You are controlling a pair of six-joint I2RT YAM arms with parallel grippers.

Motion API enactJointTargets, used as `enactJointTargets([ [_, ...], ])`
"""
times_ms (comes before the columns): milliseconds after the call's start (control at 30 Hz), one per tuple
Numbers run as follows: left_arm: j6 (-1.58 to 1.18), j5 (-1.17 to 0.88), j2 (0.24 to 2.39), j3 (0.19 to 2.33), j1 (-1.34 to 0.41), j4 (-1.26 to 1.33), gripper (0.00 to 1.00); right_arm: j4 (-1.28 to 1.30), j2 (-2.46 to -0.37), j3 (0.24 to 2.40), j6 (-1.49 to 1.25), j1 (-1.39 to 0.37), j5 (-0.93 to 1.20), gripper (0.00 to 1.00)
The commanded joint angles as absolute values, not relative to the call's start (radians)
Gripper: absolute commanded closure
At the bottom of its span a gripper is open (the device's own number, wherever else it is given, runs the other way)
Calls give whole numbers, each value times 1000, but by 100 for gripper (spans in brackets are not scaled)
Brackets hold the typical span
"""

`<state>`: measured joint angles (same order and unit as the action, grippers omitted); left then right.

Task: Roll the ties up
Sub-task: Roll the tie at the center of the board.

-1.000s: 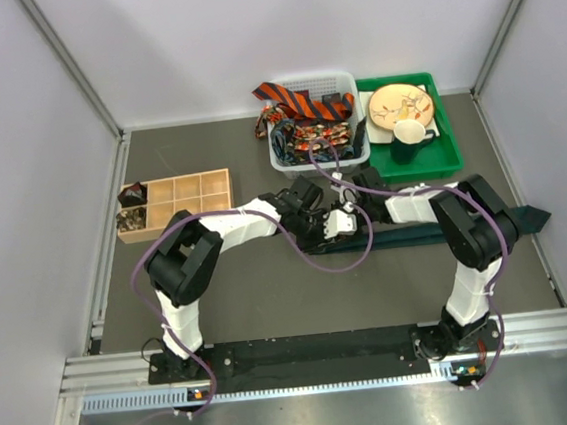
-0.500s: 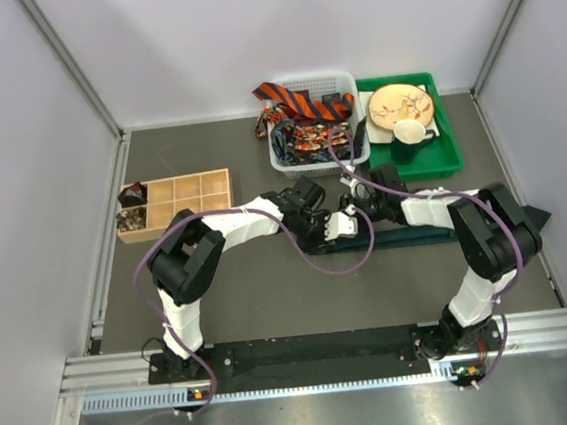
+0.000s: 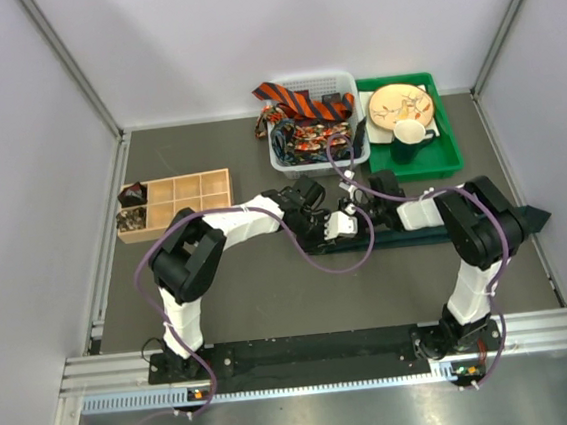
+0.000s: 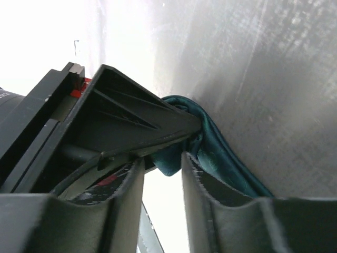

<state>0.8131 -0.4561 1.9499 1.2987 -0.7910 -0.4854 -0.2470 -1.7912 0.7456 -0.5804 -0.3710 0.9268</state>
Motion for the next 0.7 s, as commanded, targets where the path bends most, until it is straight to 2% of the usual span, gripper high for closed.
enactJointTargets([
  [0, 830, -446, 2002, 1290, -793, -592, 65, -354, -1812, 747, -589, -380, 934, 71],
  [167, 828, -443, 2000, 1289, -792, -592, 62, -262, -1818, 767, -525, -380, 927, 100],
  [267, 815, -443, 2000, 1290, -788, -584, 58, -201, -1809, 772, -491, -379, 891, 100],
  [300, 810, -443, 1996, 1290, -787, -580, 52, -192, -1806, 770, -485, -379, 879, 100],
  [400, 784, -448, 1974, 1273, -773, -546, 43, -164, -1793, 765, -482, -376, 838, 100],
  [667, 727, -483, 1856, 1151, -730, -364, 30, -92, -1781, 769, -448, -373, 755, 100],
])
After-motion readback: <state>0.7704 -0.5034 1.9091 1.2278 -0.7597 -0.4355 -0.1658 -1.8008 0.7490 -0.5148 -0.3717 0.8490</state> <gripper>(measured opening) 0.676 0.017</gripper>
